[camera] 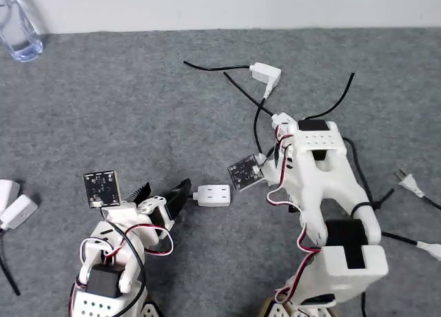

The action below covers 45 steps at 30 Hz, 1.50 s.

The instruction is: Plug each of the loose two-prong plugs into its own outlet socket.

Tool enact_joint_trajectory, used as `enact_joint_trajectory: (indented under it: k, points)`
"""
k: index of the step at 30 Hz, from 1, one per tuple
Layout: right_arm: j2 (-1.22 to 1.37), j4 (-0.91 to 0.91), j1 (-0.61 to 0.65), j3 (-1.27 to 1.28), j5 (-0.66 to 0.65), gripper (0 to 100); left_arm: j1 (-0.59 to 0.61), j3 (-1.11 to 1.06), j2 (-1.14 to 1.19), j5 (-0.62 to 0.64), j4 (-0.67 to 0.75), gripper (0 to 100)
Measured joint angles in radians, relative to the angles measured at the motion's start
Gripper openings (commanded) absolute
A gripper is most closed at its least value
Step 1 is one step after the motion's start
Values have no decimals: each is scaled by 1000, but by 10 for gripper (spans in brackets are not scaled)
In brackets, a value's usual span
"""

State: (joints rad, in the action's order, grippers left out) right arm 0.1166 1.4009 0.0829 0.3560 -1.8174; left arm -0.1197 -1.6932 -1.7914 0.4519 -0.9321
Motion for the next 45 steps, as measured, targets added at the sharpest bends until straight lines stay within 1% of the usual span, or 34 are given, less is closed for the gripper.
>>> enact_joint_trajectory:
  k: [8,16,18,22,23,27,33,40,45]
  points:
    - [8,52,0,-60,9,278,0,0,0,0,0,311]
    - [72,12,17,-61,9,275,0,0,0,0,0,311]
    - [87,11,26,-61,9,233,0,0,0,0,0,311]
    - [100,11,49,-61,25,50,0,0,0,0,0,311]
    - [100,11,55,-61,41,37,0,0,0,0,0,311]
    - [100,11,66,-61,115,101,0,0,0,0,0,311]
    - [100,107,61,-61,137,171,0,0,0,0,0,311]
    - [100,140,63,-60,137,173,0,0,0,0,0,311]
    - [61,141,52,-8,137,173,0,0,0,0,0,311]
